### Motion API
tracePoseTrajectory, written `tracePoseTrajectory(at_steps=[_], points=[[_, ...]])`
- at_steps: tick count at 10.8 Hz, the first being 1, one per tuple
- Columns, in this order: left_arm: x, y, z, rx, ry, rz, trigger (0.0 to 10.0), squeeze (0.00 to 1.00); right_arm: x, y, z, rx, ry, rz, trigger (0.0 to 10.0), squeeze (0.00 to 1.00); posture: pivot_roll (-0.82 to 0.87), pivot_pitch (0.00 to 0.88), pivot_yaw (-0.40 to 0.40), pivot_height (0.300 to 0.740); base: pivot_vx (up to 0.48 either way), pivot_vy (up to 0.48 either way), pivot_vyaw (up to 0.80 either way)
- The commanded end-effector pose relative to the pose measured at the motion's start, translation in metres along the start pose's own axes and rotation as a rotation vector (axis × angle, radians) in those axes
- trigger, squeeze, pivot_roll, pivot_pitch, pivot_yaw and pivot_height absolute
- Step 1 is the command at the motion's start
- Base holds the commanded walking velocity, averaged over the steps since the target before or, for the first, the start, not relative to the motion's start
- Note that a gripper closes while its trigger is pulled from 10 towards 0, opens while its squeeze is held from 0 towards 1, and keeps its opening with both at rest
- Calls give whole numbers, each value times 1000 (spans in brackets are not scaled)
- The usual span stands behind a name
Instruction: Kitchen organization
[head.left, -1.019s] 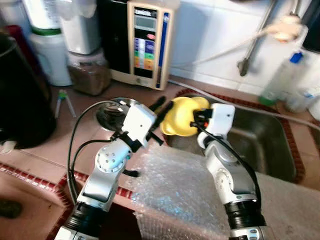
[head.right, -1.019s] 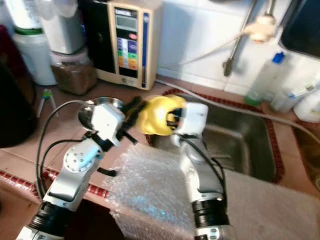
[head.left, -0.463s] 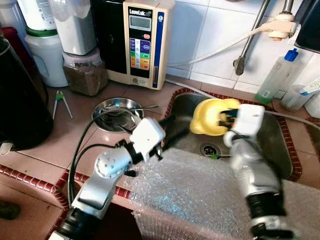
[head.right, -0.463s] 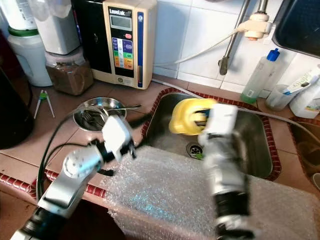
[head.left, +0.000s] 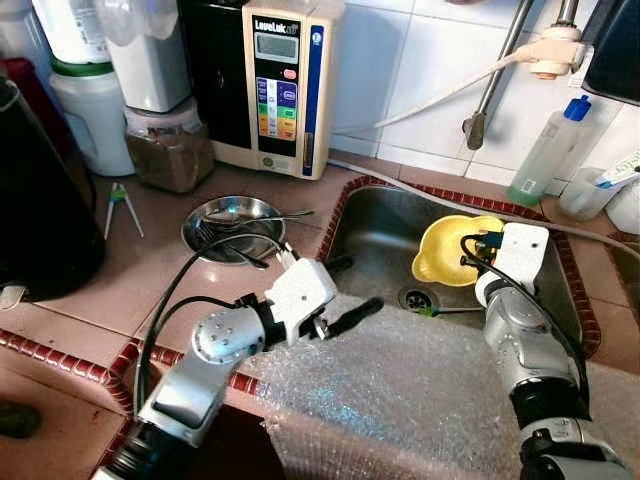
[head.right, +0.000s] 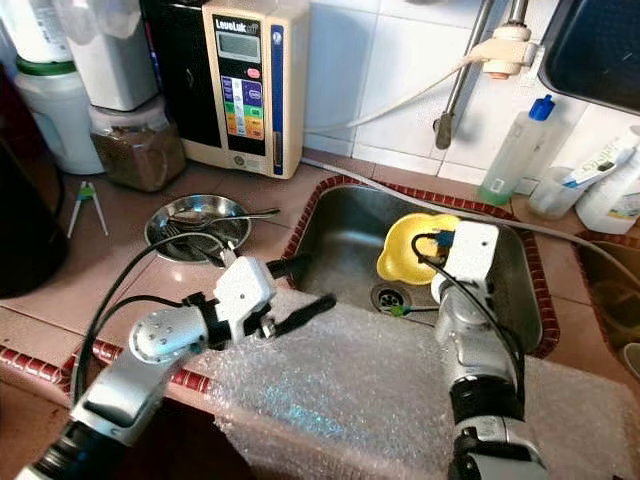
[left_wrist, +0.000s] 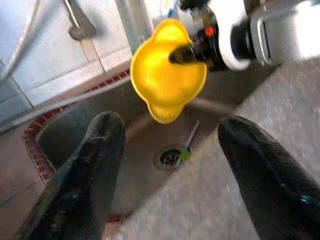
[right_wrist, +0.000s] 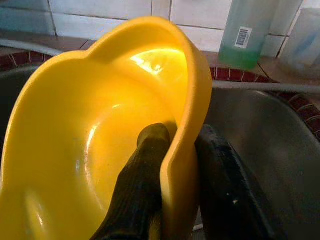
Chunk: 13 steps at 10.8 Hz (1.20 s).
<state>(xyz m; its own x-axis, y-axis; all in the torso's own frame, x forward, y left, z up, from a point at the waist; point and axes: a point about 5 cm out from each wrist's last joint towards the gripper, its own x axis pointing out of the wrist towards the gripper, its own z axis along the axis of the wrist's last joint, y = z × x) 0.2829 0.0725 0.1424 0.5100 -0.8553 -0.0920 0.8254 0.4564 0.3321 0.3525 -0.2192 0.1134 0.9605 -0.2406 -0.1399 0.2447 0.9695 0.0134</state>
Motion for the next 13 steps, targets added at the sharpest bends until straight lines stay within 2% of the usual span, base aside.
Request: tracePoseTrajectory(at_steps=[1,2,3,4,5,8,11,13], points=[[2,2,-1,27,49,-9,10000,1000,4,-1,9,8,-33,-9,2863,0,175,0,-47,740,0,0,0],[1,5,-2,10,67,7,10000,1000,5,-1,9,5,-35,-10,3020,0,174,0,-46,740,0,0,0],[2,10,-2,-25,82,32,10000,1000,5,-2,6,-23,-34,-10,10000,0,172,0,-45,740,0,0,0],[3,15,-2,-49,103,63,10000,1000,4,-2,3,-45,-32,-8,10000,0,172,0,-43,740,0,0,0],[3,17,-2,-48,113,61,10000,1000,3,-4,0,-40,-24,-18,10000,1000,171,0,-42,740,0,0,0],[2,20,-6,-43,161,59,10000,1000,3,-8,-2,-57,-32,-41,10000,1000,168,0,-36,740,0,0,0],[2,21,-7,-48,173,65,10000,1000,4,-6,0,-64,-44,-25,10000,1000,169,0,-45,740,0,0,0],[2,22,-9,-43,181,73,10000,1000,5,-3,2,-26,-60,8,10000,1000,166,0,-47,740,0,0,0]])
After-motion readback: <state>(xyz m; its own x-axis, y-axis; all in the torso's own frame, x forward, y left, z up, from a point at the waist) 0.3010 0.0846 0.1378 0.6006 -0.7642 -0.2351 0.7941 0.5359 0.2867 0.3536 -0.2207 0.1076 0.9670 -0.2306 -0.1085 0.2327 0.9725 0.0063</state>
